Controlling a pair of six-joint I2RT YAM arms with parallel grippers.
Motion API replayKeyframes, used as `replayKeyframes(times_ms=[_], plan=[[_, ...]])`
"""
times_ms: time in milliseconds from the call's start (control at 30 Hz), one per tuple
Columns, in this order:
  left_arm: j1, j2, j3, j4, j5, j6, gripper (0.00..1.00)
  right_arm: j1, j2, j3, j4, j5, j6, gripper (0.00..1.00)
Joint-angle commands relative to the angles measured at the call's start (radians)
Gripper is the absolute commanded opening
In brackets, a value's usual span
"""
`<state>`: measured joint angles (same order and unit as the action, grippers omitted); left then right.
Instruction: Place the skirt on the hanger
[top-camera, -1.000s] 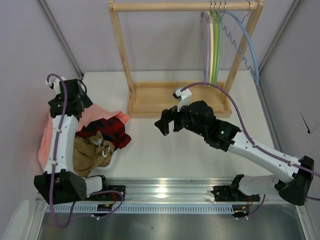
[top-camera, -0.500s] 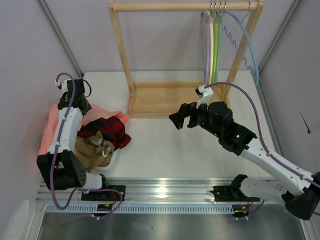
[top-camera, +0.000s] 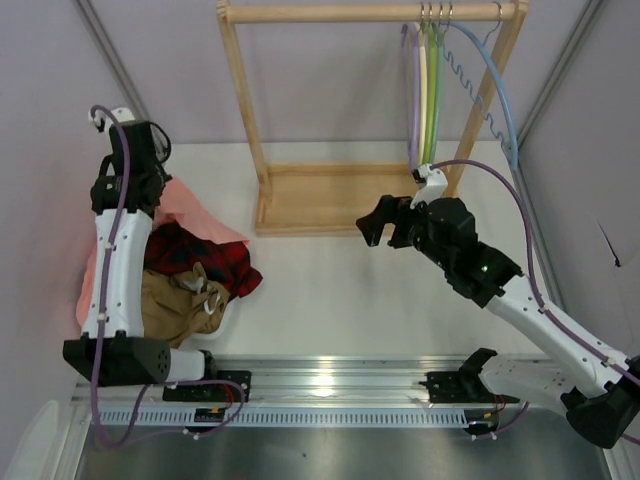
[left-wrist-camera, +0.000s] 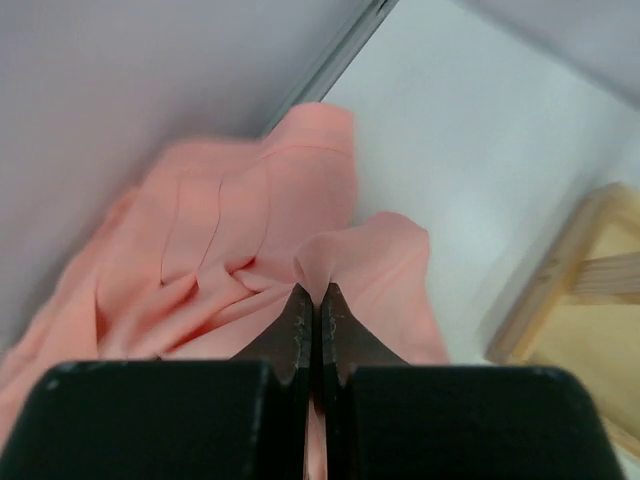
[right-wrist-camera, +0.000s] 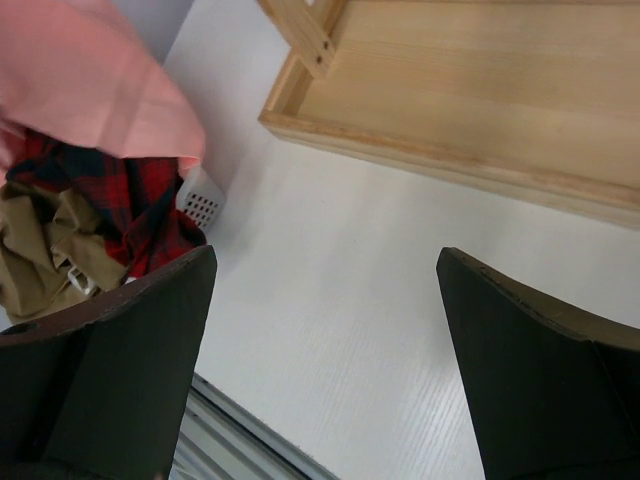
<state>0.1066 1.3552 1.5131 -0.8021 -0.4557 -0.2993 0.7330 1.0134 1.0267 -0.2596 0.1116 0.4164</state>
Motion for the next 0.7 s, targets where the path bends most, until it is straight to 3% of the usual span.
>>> replayKeyframes(times_ms=[0, 133, 267, 300, 367, 500, 600, 667], plan=[[-0.163, -0.084, 0.226, -0.069, -0.049, 0.095, 0.0, -0.067, -0.009, 0.009, -0.058, 0.019, 0.099, 1.0], [-0.378, -0.065, 0.431, -0.167, -0.142, 0.109, 0.0, -0.135, -0.068, -0.027, -0.056, -0.03, 0.131, 0.99], [-0.582, -0.054, 0.6, -0.23, -0.158, 0.078, 0.0, -0.145, -0.157, -0.04, -0.117, 0.041, 0.124, 0.99], [-0.679, -0.048, 0.622, -0.235, -0.172, 0.074, 0.0, -0.147, -0.176, -0.039, -0.133, 0.062, 0.122, 0.99], [-0.781, -0.044, 0.676, -0.233, -0.189, 0.074, 0.0, -0.158, -0.231, -0.037, -0.202, 0.117, 0.122, 0.99], [-1.115, -0.001, 0.731, -0.189, -0.241, 0.098, 0.0, -0.176, -0.326, -0.039, -0.32, 0.212, 0.146, 0.99], [-1.31, 0.077, 0.817, -0.163, -0.372, 0.185, 0.0, -0.19, -0.395, -0.039, -0.411, 0.264, 0.179, 0.99], [-1.376, 0.126, 0.895, -0.155, -0.428, 0.21, 0.0, -0.193, -0.441, -0.037, -0.461, 0.284, 0.196, 0.99]])
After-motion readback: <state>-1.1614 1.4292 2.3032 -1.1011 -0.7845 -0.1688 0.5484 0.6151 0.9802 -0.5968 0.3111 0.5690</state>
